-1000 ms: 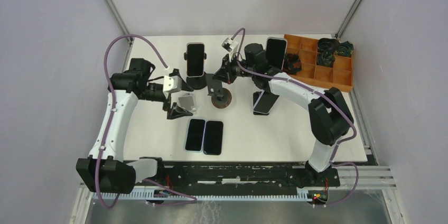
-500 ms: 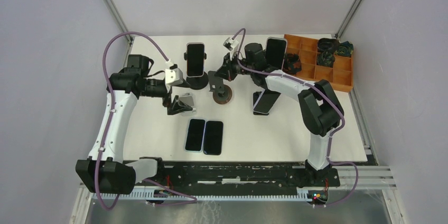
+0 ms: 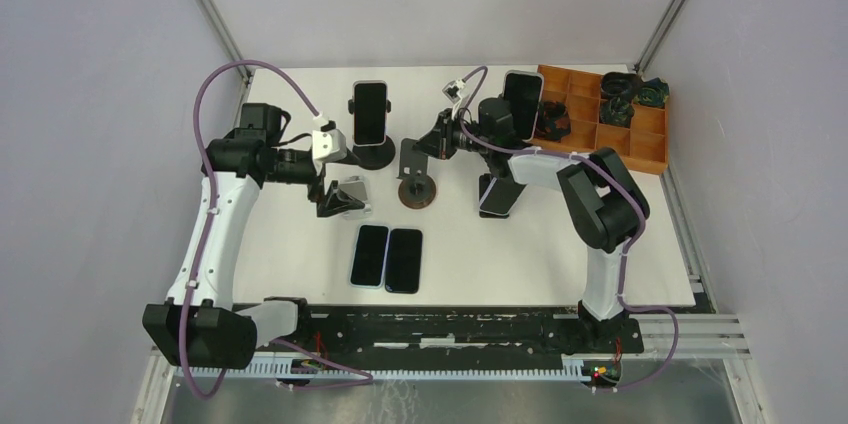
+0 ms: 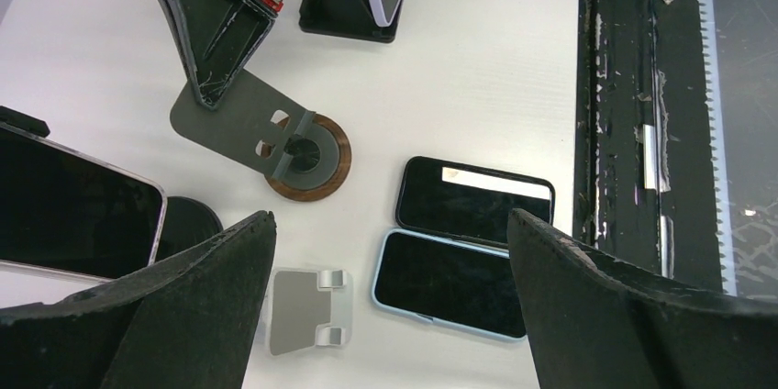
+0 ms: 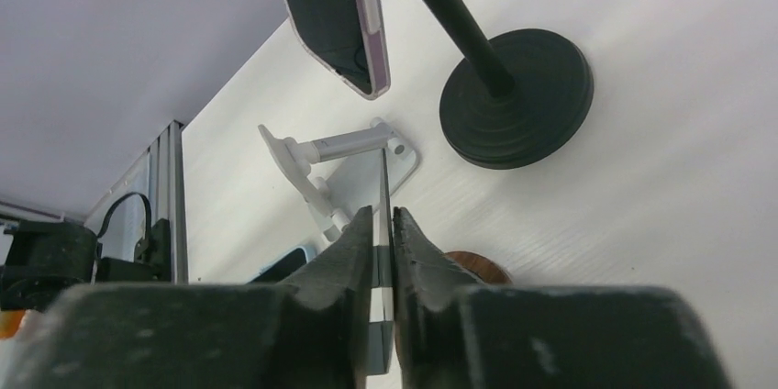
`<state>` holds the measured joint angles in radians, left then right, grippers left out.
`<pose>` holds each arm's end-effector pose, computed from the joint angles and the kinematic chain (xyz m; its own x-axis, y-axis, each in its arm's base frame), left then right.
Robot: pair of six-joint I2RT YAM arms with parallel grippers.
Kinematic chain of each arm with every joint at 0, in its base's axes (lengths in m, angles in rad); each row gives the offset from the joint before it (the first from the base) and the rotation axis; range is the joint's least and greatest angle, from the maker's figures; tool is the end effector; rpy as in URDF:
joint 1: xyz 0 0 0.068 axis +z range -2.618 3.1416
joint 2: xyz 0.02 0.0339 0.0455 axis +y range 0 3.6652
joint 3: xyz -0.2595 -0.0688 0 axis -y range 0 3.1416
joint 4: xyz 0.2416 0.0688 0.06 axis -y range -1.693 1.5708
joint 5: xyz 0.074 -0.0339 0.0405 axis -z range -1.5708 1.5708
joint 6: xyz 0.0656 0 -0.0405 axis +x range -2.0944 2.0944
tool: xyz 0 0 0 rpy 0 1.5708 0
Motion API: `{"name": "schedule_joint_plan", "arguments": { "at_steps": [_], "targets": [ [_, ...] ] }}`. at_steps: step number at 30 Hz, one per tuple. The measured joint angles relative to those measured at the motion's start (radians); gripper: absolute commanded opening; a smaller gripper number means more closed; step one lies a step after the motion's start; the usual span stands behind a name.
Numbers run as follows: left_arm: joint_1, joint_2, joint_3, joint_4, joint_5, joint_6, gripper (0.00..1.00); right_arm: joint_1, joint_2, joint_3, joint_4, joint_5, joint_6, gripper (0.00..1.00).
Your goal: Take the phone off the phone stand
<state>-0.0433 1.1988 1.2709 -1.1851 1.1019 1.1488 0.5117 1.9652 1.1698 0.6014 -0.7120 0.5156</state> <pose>0.2054 -0.0675 0.3395 0.0101 0.4122 -0.9110 0.9869 0.1425 0.0754 0.3740 0.2592 0.1987 -0.6046 0.0886 -0.7916 -0.7259 0.3477 0.5934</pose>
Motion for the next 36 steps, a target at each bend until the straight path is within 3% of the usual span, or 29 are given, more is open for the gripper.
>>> {"name": "schedule_joint_plan", "arguments": {
  "at_steps": [5, 12, 17, 25, 36],
  "targets": [
    [0.0, -0.002, 0.0, 0.044, -0.005, -0.048, 1.0, 0.008, -0.018, -0.019, -0.021, 0.065, -0.038, 0.62],
    [0.014, -0.005, -0.024, 0.327, -0.094, -0.333, 1.0, 0.024, -0.107, -0.031, -0.126, 0.182, -0.137, 0.96],
    [0.025, 0.054, -0.035, 0.563, -0.222, -0.571, 1.0, 0.05, -0.215, -0.031, -0.194, 0.265, -0.211, 0.98],
    [0.064, 0.372, 0.08, 0.721, -0.246, -0.777, 0.99, 0.125, -0.38, -0.061, -0.237, 0.299, -0.231, 0.98],
    [0.076, 0.623, 0.282, 0.737, -0.137, -0.84, 0.7, 0.175, -0.537, -0.259, -0.223, 0.306, -0.195, 0.98]
  ]
}}
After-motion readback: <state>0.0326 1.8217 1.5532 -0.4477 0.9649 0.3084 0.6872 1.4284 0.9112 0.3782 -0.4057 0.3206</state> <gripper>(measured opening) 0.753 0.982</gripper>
